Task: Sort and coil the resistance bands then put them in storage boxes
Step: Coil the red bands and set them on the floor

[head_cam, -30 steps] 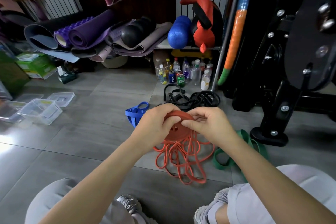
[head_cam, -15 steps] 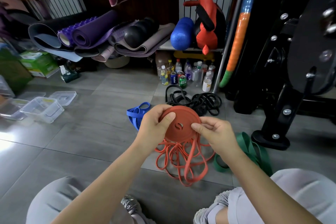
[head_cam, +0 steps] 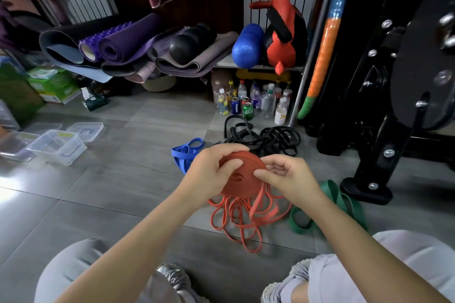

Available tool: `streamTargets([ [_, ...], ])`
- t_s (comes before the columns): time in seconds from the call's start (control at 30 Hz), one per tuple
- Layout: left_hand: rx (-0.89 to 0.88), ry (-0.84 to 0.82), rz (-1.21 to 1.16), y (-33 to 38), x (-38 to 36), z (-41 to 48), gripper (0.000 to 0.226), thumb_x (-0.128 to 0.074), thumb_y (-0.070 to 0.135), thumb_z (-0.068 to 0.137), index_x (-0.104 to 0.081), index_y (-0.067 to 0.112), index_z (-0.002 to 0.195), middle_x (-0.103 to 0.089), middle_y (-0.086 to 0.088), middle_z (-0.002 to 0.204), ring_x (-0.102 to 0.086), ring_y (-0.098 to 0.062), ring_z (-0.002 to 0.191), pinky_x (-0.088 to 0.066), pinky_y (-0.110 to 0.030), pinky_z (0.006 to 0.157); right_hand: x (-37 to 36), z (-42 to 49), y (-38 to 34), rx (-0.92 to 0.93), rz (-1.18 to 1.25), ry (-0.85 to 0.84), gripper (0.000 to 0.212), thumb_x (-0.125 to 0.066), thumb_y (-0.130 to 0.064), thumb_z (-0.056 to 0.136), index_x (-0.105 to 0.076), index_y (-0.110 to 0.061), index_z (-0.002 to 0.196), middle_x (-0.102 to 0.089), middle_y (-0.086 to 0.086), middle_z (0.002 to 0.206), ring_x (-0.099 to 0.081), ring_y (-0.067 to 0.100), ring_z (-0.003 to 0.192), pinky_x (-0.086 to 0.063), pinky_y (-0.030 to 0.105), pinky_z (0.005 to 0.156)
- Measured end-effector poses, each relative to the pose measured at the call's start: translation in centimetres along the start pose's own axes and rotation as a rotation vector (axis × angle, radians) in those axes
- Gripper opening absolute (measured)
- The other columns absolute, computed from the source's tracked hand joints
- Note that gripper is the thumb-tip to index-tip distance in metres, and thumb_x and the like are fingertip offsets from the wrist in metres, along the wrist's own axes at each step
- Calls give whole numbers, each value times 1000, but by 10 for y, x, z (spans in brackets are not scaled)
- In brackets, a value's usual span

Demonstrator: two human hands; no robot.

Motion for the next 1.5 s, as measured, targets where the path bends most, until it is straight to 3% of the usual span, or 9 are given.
streamTargets([
  [0.13, 75, 124, -192, -8, 9, -1, 39, -62, 4, 86, -62, 42, 95, -64, 23, 99, -60, 6, 97, -43, -7, 82, 1, -3, 10, -75, 46, -31, 27, -73, 1, 75, -69, -25, 83, -73, -7, 74, -70, 7, 72, -54, 16, 69],
  [0.4, 162, 170, -533, -23, 4, -6, 33, -57, 2, 89, -66, 32, 99, -70, 0, 104, -65, -17, 100, -51, -27, 84, 1, -2, 10, -78, 186, 15, 18, -69, 0, 79, -70, -17, 85, -75, 0, 75, -71, 13, 72, -55, 19, 66],
  [0.6, 108, -10, -73, -17, -1, -8, 33, -63, 17, 85, -52, 46, 97, -61, 20, 101, -58, 6, 94, -43, -7, 78, -1, 3, 6, -44, -120, -60, 25, -74, -5, 77, -69, -29, 82, -72, -8, 76, -69, 9, 74, -54, 18, 74],
  [0.77, 107, -150, 211, -13, -9, -6, 20, -64, 27, 86, -61, 23, 106, -64, 12, 91, -60, -8, 85, -48, -22, 74, -6, 6, 0, 5, -369, -104, 16, -77, -21, 76, -72, -34, 84, -73, -2, 77, -68, 14, 73, -56, 33, 75],
  [0.93, 211, -112, 68, -19, -5, -7, 17, -71, 18, 81, -58, 27, 77, -63, 10, 72, -61, -4, 68, -49, -16, 60, -11, 5, -4, 31, -403, -118, 11, -72, -19, 81, -67, -27, 88, -71, -4, 80, -67, 11, 75, -55, 35, 77],
  [1.03, 268, -89, -25, -22, -6, -8, 19, -76, 13, 76, -60, 22, 72, -67, 1, 74, -65, -13, 69, -53, -25, 66, -12, 3, -6, 70, -467, -132, 11, -69, -21, 84, -66, -22, 94, -69, -6, 86, -65, 12, 82, -53, 36, 79],
  [1.2, 271, -94, -10, -20, -6, -9, 12, -74, 15, 79, -64, 20, 82, -69, 1, 81, -66, -15, 76, -56, -34, 75, -12, 4, -11, 99, -509, -127, 11, -69, -22, 84, -68, -21, 95, -67, -11, 85, -64, 8, 81, -51, 30, 78],
  [1.37, 162, -134, 66, -4, -10, -8, 19, -69, 22, 83, -64, 32, 98, -63, 21, 87, -61, 2, 85, -51, -21, 79, -15, 5, -13, 114, -520, -163, 11, -69, -23, 83, -69, -22, 94, -67, -8, 85, -64, 10, 83, -52, 35, 79],
  [1.5, 186, -57, -10, -7, -6, -7, 18, -66, 17, 85, -67, 35, 90, -67, 18, 85, -62, 3, 83, -48, -15, 75, -14, 6, -11, 65, -410, -138, 11, -73, -25, 79, -68, -32, 86, -71, -6, 80, -66, 10, 78, -55, 38, 78],
])
Point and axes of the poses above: each hand's wrist, its own z-axis towards the middle knuckle, its own x-axis out of the back of the hand, y = z × x, the point moved 7 cm from there along z, towards the middle knuckle
